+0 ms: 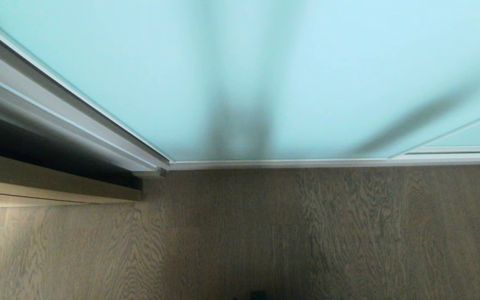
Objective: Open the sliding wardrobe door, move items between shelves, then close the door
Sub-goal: Open the door
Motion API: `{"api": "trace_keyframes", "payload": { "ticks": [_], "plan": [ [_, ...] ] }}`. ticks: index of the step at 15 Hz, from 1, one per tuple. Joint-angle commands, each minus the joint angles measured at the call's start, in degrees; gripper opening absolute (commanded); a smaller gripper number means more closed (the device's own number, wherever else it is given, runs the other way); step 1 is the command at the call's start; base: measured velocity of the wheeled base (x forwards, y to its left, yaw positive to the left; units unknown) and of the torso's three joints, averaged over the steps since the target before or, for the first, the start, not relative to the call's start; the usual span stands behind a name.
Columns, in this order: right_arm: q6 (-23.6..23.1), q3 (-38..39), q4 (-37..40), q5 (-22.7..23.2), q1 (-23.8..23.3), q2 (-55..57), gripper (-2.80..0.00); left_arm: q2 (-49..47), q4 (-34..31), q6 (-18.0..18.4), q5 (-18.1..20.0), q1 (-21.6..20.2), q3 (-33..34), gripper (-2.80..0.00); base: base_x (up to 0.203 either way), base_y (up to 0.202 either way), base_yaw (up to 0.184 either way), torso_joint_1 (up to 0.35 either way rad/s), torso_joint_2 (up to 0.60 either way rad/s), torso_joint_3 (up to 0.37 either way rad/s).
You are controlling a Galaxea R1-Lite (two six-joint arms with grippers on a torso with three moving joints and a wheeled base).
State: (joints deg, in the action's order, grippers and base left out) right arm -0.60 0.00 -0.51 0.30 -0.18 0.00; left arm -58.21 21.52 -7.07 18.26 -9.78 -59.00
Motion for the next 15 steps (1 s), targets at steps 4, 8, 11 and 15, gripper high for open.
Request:
{"api": "trace_keyframes", "payload": {
  "ticks": [4, 8, 11, 15],
  "plan": [
    [0.0, 0.0, 0.0, 0.0, 0.0, 0.1, -2.8, 1.8, -1.1, -2.5, 9.0, 0.1, -0.1, -2.8, 0.0, 0.0, 0.0, 0.0, 0.0, 0.0],
    [0.0, 0.0, 0.0, 0.0, 0.0, 0.1, -2.8, 4.2, -4.8, -3.7, 18.3, 0.1, -0.1, -2.8, 0.0, 0.0, 0.0, 0.0, 0.0, 0.0],
    [0.0, 0.0, 0.0, 0.0, 0.0, 0.1, -2.8, 6.5, -5.7, -7.2, 20.6, -0.1, -1.3, -2.8, 0.0, 0.0, 0.0, 0.0, 0.0, 0.0],
    [0.0, 0.0, 0.0, 0.0, 0.0, 0.1, -2.8, 7.5, -6.0, -7.0, 13.3, -4.4, -4.6, -2.8, 0.0, 0.0, 0.0, 0.0, 0.0, 0.0]
  ]
}}
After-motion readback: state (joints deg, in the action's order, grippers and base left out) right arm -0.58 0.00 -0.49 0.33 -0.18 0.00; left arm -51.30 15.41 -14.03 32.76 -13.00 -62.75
